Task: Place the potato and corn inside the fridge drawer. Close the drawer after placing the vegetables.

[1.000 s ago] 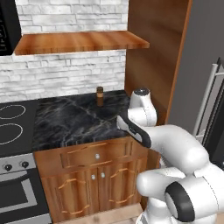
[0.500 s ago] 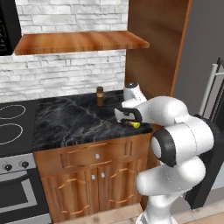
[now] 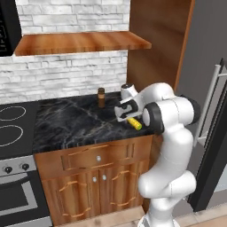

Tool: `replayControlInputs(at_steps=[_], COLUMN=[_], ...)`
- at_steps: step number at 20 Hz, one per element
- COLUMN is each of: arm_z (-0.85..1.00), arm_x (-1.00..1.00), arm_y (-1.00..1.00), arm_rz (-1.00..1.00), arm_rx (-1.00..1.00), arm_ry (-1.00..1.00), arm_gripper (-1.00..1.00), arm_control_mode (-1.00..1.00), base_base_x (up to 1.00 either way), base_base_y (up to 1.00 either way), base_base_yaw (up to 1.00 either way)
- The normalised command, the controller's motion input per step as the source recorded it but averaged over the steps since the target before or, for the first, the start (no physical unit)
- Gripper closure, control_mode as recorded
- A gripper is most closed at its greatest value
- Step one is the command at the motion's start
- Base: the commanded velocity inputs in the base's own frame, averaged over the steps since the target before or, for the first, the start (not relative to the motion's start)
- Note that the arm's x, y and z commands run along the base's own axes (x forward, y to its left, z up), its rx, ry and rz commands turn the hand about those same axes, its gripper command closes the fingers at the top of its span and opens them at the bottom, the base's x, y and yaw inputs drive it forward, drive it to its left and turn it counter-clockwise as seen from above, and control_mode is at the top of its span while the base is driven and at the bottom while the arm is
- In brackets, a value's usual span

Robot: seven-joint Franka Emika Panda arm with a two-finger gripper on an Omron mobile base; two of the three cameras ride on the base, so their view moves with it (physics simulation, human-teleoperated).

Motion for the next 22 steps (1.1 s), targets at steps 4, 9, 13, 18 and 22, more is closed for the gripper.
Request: replayControlInputs(at_steps=[4, 9, 13, 18, 22], arm_z=[-0.47, -0.2, -0.67, -0.88, -0.45], arm_x=[0.74, 0.72, 0.31, -0.49, -0.98], arm_y=[-0.19, -0.33, -0.27, -0.22, -0.04], arm_rz=[0.0, 0.0, 0.0, 0.0, -0.04], arm_rx=[-0.02, -0.02, -0.04, -0.04, 0.0], arm_ry=[0.08, 0.03, 0.14, 0.06, -0.05], arm_gripper=[-1.0, -1.0, -1.0, 1.0, 1.0], arm_control_mode=[-1.0, -1.0, -1.0, -1.0, -1.0], base_base_x=[0.0, 0.0, 0.0, 0.0, 0.0], base_base_y=[0.0, 0.0, 0.0, 0.0, 0.0], base_base_yaw=[0.0, 0.0, 0.0, 0.0, 0.0])
